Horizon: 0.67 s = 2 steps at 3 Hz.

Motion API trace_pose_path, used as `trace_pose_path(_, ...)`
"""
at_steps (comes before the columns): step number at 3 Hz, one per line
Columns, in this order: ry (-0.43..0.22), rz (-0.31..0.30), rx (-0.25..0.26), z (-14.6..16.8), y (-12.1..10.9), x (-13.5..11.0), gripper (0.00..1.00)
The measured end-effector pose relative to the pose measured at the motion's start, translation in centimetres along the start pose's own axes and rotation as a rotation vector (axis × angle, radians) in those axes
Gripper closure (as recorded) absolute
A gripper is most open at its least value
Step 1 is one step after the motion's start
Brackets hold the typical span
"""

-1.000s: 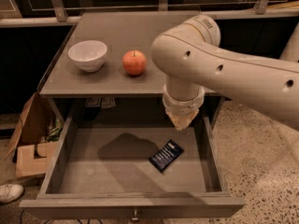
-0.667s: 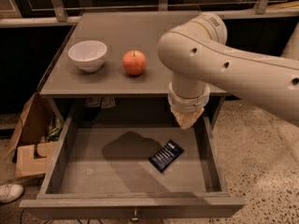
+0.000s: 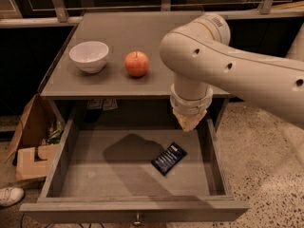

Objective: Pick rxbar blueberry from top drawer and place on counter

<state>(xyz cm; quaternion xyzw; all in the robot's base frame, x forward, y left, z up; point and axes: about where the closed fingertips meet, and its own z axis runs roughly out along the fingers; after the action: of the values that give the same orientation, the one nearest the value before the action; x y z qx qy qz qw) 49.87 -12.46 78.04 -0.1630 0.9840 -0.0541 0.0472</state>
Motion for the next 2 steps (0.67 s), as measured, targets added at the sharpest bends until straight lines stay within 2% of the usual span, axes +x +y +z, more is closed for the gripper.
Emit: trace_pose_path(2,0.0,0.0,0.0,0.0,0.0,0.0,0.35)
